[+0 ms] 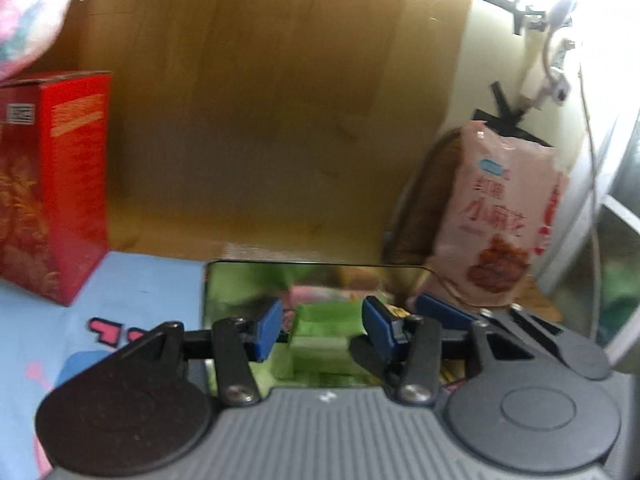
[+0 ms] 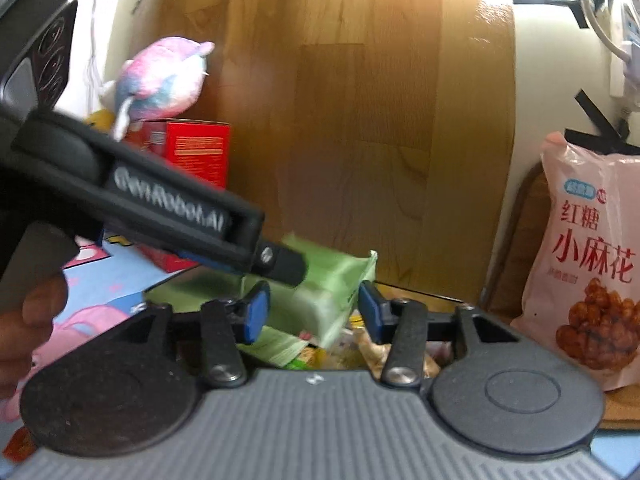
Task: Organize snacks
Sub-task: 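Carry the green cake packet over the black tin and open the left gripper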
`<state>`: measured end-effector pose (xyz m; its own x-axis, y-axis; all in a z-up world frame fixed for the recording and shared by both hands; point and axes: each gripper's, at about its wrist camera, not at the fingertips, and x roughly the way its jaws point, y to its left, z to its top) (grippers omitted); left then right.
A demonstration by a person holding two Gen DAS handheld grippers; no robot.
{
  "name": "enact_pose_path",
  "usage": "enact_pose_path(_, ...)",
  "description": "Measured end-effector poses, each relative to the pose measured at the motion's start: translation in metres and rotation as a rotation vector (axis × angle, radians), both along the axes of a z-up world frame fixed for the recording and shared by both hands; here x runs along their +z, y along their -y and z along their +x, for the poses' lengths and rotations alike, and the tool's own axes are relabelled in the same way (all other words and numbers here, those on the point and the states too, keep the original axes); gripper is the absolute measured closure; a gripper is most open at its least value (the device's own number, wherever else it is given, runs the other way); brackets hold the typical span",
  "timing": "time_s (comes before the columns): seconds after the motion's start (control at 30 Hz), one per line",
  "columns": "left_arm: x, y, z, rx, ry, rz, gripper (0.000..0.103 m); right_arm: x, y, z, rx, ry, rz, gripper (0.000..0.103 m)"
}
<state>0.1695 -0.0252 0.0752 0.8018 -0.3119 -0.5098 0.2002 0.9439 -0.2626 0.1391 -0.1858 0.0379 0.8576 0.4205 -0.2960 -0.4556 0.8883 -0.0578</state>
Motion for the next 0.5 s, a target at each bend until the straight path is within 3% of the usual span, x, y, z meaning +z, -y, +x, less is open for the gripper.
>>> enact_pose_path(0.23,0.010,0.007,-0.039,0.066,0.052,0.095,0.055,-0.003,0.017,-0.042,-0.034,-0.005,0.057,0.037)
enact_pose_path(0.5,-0.001,0.030,-0.103,0.080,0.065,0.220,0.052,-0.020,0.039,-0.111,-0.191,-0.047,0.134,0.011)
